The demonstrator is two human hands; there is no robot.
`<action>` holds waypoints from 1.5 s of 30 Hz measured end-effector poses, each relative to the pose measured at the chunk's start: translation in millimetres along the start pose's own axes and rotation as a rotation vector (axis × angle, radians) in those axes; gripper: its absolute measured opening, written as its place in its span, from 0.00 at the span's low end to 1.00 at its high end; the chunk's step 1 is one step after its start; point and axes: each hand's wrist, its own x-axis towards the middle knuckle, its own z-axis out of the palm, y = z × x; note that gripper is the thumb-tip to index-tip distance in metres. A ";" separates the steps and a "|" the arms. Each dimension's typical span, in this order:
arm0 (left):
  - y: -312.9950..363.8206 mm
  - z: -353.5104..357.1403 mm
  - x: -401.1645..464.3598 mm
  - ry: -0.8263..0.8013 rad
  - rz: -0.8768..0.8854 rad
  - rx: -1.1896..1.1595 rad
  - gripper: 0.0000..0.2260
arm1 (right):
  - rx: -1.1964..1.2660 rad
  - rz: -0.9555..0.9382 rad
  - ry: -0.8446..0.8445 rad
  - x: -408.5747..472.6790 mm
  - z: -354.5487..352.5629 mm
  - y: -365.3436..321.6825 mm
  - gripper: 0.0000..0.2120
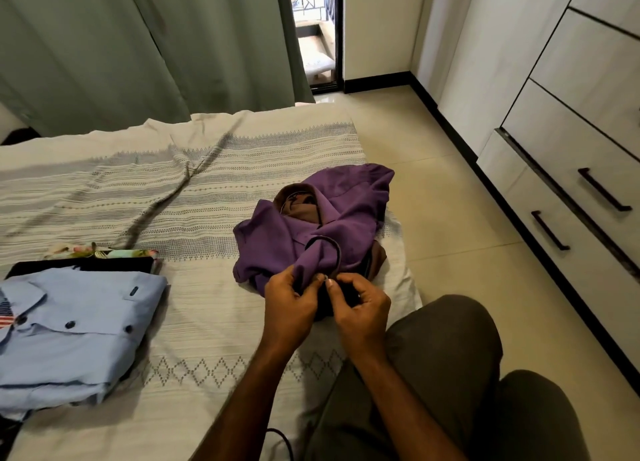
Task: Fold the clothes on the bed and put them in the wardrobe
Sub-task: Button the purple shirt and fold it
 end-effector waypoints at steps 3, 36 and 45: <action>0.3 1.7 -1.3 0.040 0.031 0.031 0.04 | -0.005 -0.029 -0.005 -0.8 -0.2 -0.4 0.11; 3.1 -8.4 -22.3 0.159 0.126 0.207 0.04 | -0.206 -0.087 -0.025 -2.3 1.8 0.9 0.03; 7.0 -8.1 -13.8 0.003 -0.187 -0.070 0.07 | 0.056 0.070 -0.228 -2.8 -3.4 -4.5 0.01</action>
